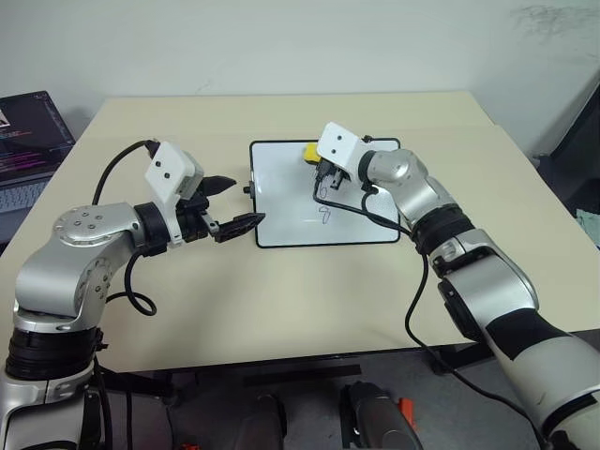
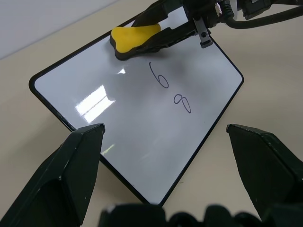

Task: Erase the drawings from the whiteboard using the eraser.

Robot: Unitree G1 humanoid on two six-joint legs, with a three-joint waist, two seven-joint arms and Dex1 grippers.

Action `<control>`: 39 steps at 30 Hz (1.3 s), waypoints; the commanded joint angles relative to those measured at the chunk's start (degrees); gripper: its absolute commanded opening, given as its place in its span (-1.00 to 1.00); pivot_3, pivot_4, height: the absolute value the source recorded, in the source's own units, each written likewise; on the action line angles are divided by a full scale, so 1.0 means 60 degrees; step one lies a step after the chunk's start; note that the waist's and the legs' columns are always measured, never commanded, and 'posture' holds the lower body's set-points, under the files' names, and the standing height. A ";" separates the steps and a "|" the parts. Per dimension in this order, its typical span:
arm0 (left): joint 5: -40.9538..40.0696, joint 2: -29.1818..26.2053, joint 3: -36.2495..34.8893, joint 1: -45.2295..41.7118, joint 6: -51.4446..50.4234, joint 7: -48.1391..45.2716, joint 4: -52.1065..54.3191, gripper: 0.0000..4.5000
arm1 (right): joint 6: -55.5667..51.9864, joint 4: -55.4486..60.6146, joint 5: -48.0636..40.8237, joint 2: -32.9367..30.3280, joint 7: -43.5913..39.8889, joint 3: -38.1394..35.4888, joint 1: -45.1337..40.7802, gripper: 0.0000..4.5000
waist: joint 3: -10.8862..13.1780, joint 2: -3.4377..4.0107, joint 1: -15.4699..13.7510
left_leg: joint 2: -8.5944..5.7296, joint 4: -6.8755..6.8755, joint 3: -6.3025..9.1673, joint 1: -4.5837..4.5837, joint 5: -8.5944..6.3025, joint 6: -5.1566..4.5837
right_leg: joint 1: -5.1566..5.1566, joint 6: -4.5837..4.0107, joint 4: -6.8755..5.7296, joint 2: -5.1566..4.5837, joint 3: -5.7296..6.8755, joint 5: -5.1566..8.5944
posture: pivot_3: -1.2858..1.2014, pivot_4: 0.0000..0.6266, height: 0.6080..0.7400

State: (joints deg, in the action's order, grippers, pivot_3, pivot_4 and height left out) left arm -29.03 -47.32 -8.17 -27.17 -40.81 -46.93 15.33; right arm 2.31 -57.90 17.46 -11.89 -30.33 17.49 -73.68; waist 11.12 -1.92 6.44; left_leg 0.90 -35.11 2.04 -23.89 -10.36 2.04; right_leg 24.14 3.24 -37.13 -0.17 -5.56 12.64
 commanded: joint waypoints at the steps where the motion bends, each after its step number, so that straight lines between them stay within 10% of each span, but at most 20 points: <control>1: 0.0002 0.0006 -0.0038 -0.0192 0.0203 -0.0025 0.0159 1.00 | 0.0262 -0.0076 0.0078 -0.0254 0.0185 -0.0144 -0.0465 -0.56 | 0.0000 0.0000 0.0000 | 0.0000 0.0000 0.0000 0.0000 0.0000 0.0000 | 0.0000 0.0000 0.0000 0.0000 0.0000 0.0000 | 0.03 -0.52 1.00; 39: 0.0082 0.0025 0.0041 -0.0285 0.0296 -0.0072 0.0064 1.00 | 0.0544 -0.0051 0.0517 -0.0869 0.0325 0.0078 -0.0098 -0.56 | 0.0000 0.0000 -0.0032 | -0.0006 -0.0006 0.0008 0.0009 0.0003 0.0001 | -0.0007 -0.0003 -0.0014 -0.0001 0.0000 -0.0001 | 0.03 -0.52 1.00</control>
State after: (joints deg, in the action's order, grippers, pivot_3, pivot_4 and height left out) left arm -28.80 -47.02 -7.63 -27.72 -40.49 -47.04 15.19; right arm 5.62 -57.58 19.69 -15.48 -29.95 19.19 -72.37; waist 11.11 -1.92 6.25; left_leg 0.86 -35.15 2.09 -23.84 -10.34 2.04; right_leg 24.10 3.21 -37.21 -0.18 -5.57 12.64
